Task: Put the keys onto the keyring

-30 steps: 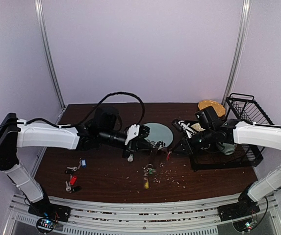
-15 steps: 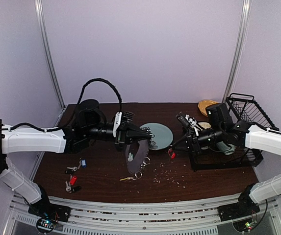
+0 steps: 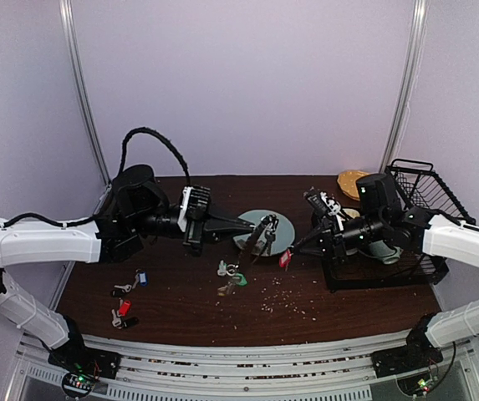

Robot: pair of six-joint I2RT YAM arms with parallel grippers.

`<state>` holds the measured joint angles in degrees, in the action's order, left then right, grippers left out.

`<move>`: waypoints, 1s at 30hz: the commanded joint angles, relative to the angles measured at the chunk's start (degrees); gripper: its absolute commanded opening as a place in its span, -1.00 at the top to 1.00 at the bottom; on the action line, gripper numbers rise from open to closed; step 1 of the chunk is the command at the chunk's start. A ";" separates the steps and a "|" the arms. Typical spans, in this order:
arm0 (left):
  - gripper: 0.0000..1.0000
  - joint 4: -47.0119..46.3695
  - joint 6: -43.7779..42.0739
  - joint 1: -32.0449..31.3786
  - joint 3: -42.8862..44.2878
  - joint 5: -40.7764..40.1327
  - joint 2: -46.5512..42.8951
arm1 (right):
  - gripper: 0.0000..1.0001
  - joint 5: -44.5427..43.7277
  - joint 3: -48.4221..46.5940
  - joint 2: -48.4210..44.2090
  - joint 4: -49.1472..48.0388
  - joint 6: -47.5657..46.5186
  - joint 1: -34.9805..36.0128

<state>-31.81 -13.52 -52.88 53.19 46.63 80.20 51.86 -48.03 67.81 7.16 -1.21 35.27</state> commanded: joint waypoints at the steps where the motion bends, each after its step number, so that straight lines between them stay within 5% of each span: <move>1: 1.00 -7.53 2.16 -0.12 -0.46 2.10 -2.08 | 1.00 1.40 -0.09 -0.83 0.17 -1.36 0.15; 11: 1.00 -1.00 0.17 -0.12 0.78 -0.63 -3.19 | 1.00 -4.12 2.19 3.89 2.21 0.55 3.45; 19: 1.00 21.25 -8.89 -0.03 2.52 -17.50 -2.53 | 1.00 -3.66 6.83 12.35 -4.49 9.30 6.70; 23: 1.00 23.48 -8.79 0.73 0.19 -23.23 -4.07 | 1.00 -0.59 8.81 16.43 -9.20 11.47 8.68; 30: 1.00 27.41 -9.50 1.22 0.25 -25.68 -2.05 | 1.00 -3.89 5.56 29.11 -3.98 11.84 8.82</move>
<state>-4.60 -21.82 -51.88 52.90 23.20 78.11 49.82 -40.23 91.64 0.73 9.32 44.05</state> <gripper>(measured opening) 0.005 0.015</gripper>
